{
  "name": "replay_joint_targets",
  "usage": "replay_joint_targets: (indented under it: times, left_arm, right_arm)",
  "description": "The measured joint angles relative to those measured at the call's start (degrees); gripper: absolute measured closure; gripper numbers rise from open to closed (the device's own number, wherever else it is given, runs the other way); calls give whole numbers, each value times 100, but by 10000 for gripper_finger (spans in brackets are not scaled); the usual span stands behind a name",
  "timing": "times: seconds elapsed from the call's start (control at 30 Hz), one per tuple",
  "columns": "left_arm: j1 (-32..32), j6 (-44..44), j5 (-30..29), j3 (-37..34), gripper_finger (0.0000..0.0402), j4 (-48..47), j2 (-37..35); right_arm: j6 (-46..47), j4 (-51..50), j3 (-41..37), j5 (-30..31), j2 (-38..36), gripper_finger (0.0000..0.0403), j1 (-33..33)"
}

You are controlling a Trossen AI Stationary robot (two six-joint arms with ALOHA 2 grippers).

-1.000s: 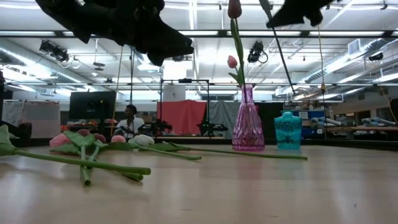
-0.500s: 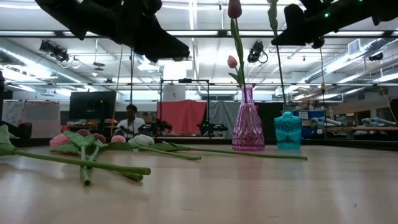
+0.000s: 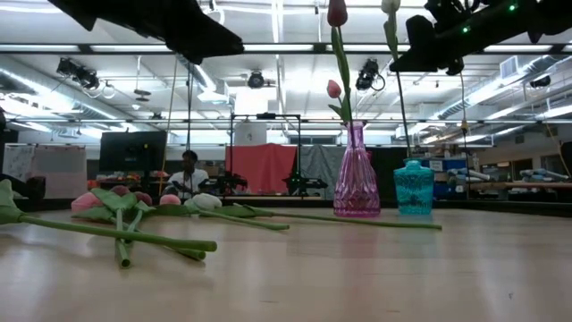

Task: Sort flowers into vase by color
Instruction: Put the top white flower into the blue vase

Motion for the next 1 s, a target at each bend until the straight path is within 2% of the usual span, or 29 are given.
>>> replay_joint_targets:
  times: [0.13,0.4,0.57,0.73,1.0]
  left_arm:
    - [0,-46,0,-145,245,78,-6]
    - [-2,-428,-145,-1486,245,2139,-22]
    - [-2,-603,-479,-1847,245,2063,-427]
    - [-2,-605,-668,-1881,245,1710,-1000]
    - [-4,-796,-632,-1881,245,1603,-1274]
  right_arm:
    - [84,-88,2,-88,47,387,-50]
    - [542,-408,4,-21,347,387,-48]
    - [1003,-1121,4,63,607,387,-48]
    - [1482,-1792,4,61,710,382,-48]
    - [1698,-2115,4,-64,668,324,-48]
